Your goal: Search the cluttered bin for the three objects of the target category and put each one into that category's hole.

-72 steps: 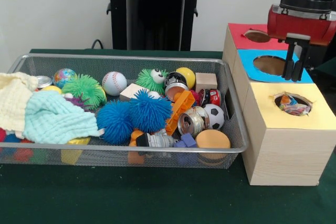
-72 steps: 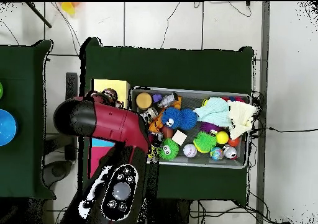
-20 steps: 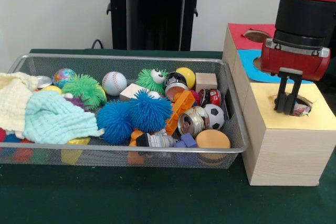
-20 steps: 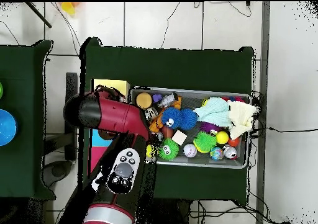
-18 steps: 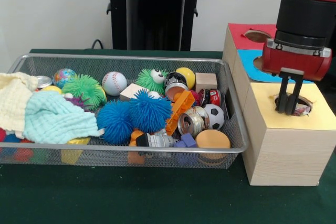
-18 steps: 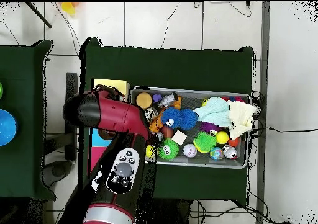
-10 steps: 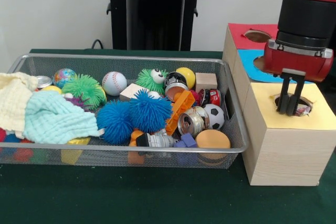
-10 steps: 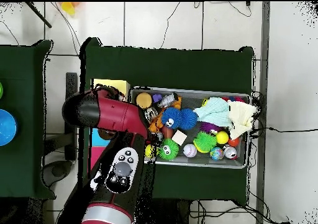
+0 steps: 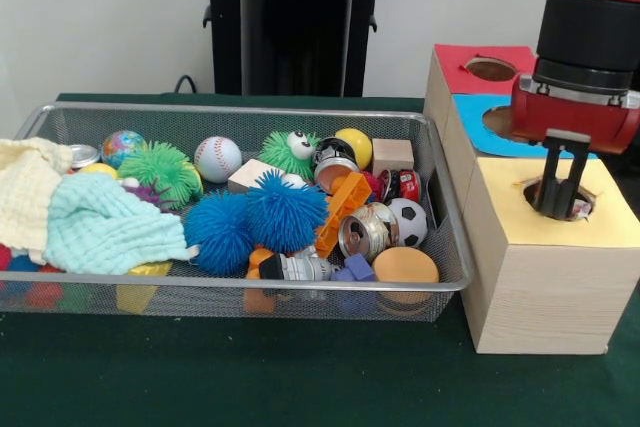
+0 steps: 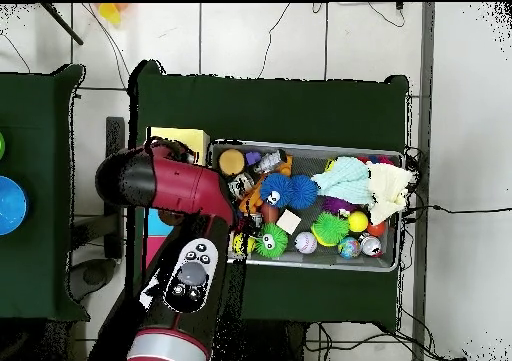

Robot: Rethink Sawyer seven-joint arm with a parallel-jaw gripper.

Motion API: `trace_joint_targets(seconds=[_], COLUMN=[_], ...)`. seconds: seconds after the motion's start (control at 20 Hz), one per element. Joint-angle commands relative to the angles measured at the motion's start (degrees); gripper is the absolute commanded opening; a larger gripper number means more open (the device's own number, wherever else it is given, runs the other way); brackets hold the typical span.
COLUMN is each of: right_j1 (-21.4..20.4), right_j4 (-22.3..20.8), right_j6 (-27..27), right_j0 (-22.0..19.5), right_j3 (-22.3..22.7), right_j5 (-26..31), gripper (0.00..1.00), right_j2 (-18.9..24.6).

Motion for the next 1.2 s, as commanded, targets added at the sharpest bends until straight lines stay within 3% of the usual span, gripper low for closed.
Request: trace_joint_targets(seconds=[0.05, 0.25, 0.7, 1.2], right_j1=[0.2, 0.4, 5.6, 5.1], right_j4=[0.9, 0.4, -1.9, -2.8], right_j6=[11.4, 10.1, 6.3, 6.1], right_j0=[-0.7, -1.8, -5.8, -6.2], right_j3=[4.6, 4.7, 1.4, 1.0], right_j5=[0.0, -0.4, -5.6, -4.9], gripper=[0.0, 0.0, 0.0, 0.0], right_j2=[6.4, 7.2, 11.3, 10.9])
